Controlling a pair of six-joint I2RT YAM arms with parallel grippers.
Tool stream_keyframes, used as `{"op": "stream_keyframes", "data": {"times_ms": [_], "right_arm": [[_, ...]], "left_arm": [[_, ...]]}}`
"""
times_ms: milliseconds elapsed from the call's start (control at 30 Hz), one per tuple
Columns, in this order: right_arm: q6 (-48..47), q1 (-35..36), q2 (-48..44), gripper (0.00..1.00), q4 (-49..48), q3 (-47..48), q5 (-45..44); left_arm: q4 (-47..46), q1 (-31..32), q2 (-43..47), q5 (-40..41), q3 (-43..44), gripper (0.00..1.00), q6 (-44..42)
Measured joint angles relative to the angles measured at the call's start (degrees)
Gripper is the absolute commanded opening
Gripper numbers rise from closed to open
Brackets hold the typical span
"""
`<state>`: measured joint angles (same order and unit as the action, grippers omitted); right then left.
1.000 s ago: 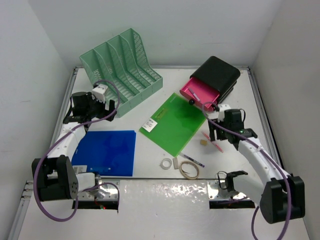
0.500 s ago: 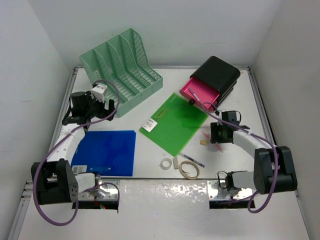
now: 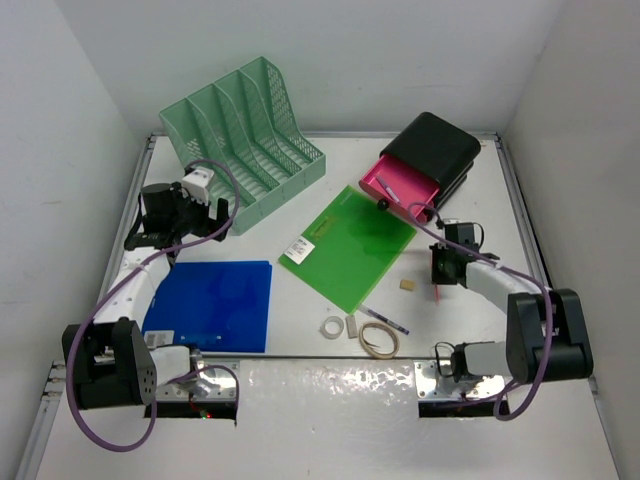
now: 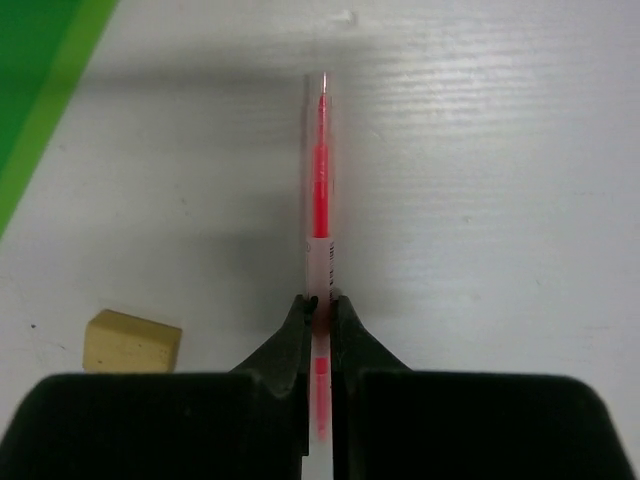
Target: Organize the desk
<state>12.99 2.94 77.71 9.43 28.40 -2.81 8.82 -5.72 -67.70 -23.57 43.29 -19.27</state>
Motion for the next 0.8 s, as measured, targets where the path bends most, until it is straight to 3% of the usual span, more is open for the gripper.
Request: {"op": "stream_keyframes", "data": {"times_ms": [267,433,633,800], "right_arm": [[0.5,-0.2,-15.8,0.0,5.8,-0.9,-6.2],[-2.9,1.5,-25.3,0.0,5.8,9.4,-8.6],[-15.9,13.3,-14.9,0.0,-0.5,28.5,-7.6],[-24.1,14.4,-1.1,0.0,-2.8,34.5,-3.1]], "left_arm": [[0.0,0.0,0.0,0.2,0.0,0.85,0.0],[0.0,0.0,0.0,0.2,0.0,0.85,0.0],[0.0,0.0,-0.3,0.4,0.0,0.86,0.0],[0.0,0.0,-0.7,1.0,0.0,0.86,0.0]]}}
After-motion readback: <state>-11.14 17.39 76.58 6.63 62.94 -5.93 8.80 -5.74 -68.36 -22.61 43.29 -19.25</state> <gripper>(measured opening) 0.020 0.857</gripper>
